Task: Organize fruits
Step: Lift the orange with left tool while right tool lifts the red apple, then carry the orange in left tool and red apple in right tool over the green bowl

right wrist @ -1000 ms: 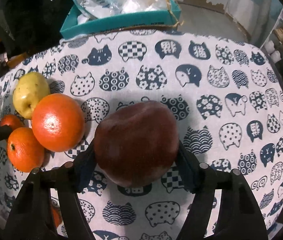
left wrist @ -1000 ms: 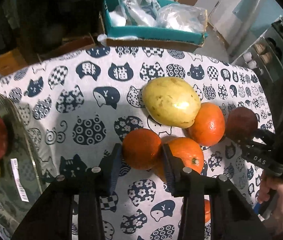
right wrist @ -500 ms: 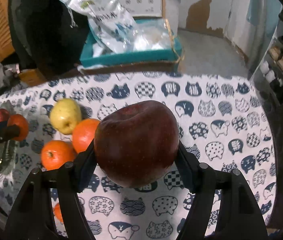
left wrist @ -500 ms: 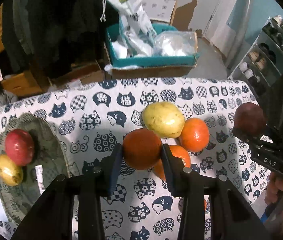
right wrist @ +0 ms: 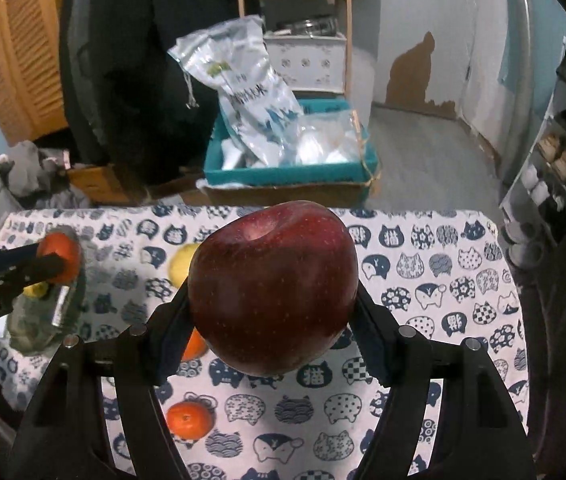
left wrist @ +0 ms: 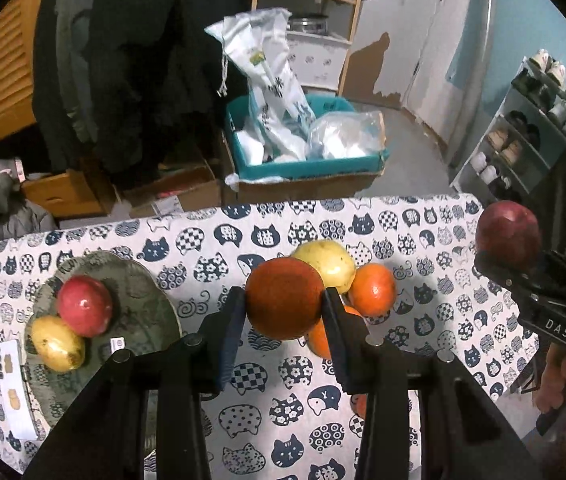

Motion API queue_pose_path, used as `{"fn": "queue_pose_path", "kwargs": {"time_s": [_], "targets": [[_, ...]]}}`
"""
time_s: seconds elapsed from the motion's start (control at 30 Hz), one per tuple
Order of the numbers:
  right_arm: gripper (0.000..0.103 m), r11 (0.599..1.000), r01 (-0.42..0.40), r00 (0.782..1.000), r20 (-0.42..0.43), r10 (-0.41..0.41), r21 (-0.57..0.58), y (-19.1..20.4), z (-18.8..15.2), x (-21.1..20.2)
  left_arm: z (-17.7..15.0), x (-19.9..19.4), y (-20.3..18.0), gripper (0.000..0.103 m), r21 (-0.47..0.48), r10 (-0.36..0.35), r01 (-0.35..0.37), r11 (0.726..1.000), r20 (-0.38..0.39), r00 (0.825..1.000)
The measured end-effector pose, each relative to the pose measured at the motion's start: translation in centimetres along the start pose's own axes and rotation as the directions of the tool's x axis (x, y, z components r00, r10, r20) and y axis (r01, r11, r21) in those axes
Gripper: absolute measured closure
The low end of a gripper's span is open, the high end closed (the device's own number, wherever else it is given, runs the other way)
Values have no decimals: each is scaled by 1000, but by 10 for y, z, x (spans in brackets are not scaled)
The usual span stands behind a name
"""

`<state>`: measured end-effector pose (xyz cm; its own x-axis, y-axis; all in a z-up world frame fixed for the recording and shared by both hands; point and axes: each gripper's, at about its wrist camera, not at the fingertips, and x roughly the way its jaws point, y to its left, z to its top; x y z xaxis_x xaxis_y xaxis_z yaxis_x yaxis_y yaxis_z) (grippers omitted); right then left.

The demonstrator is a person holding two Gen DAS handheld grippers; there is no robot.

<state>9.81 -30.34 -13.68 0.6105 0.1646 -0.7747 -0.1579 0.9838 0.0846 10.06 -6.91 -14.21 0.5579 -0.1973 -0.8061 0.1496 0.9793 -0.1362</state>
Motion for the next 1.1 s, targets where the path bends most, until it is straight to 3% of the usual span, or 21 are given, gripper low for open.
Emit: {"fn": "queue_pose_path", "kwargs": {"time_s": [0.5,1.1], "targets": [[31,997,-56,994,95,60,-50,29,15,-48,3,-62,10,64,6,7,-8,1000,119,993],[31,981,-135,976,150,157,-142,86,31,-75,-4,-100,45,64,-39,42,-36,999,179,983]]}}
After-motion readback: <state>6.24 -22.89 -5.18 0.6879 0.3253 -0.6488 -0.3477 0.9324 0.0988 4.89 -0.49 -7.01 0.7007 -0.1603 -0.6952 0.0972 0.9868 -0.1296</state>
